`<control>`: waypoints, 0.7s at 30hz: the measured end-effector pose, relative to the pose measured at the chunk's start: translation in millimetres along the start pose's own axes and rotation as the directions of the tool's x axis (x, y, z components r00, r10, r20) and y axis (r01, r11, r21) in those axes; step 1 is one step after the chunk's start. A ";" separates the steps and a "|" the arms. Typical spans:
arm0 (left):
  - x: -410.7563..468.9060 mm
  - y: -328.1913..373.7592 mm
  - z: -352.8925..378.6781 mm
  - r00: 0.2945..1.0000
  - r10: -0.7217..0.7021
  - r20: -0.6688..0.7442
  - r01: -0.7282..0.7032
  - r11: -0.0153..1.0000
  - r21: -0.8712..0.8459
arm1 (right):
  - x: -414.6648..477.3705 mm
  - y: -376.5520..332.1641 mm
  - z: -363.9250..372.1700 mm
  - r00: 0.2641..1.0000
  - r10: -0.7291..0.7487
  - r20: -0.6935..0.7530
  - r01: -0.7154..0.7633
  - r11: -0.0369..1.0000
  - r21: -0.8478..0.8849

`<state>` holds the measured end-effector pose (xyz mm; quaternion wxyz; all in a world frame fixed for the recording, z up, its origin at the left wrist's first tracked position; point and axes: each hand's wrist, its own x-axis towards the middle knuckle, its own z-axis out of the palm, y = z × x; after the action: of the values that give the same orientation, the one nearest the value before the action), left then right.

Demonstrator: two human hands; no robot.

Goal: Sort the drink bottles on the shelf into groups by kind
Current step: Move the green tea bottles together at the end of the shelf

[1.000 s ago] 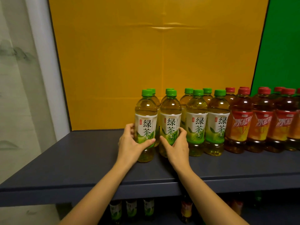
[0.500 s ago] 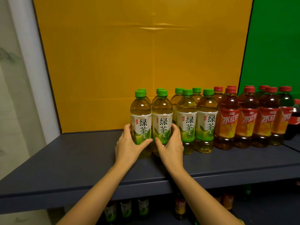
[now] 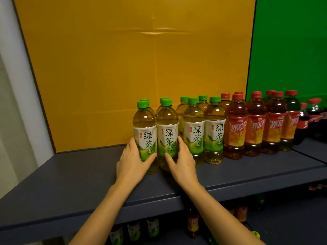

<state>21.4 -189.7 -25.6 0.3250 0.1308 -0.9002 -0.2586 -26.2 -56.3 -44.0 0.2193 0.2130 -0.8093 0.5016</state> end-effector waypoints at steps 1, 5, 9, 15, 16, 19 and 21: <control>-1.6 0.9 -4.9 1.000 0.005 0.012 -0.005 0.999 0.049 | -2.2 2.1 -7.0 1.000 -0.007 0.020 0.007 1.000 -0.005; -17.0 14.2 -23.2 0.987 0.101 -0.123 -0.071 0.971 0.230 | -12.8 13.1 -53.1 0.999 -0.032 0.029 0.031 0.999 0.013; -33.4 51.0 -27.2 0.900 0.358 -0.250 -0.308 0.926 0.219 | -18.5 38.1 -129.2 0.995 -0.065 -0.078 0.061 0.997 -0.051; -48.8 132.8 16.1 0.882 0.459 -0.111 -0.462 0.887 -0.008 | -36.7 82.9 -258.2 0.985 -0.021 -0.173 -0.010 0.984 -0.176; -52.7 146.8 28.5 0.887 0.453 -0.088 -0.458 0.888 -0.049 | -41.8 91.3 -276.9 0.985 0.010 -0.170 -0.041 0.983 -0.181; -65.2 183.0 71.7 0.899 0.438 -0.008 -0.434 0.886 -0.166 | -55.7 120.0 -323.8 0.979 0.094 -0.180 -0.127 0.975 -0.184; -75.0 205.0 102.2 0.897 0.439 0.041 -0.416 0.874 -0.251 | -62.3 140.4 -350.3 0.976 0.129 -0.174 -0.161 0.969 -0.187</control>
<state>-2.5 50.1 -18.4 0.3436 -0.1237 -0.8843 -0.2911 -5.3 325.6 -40.0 0.2666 0.0889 -0.8487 0.4480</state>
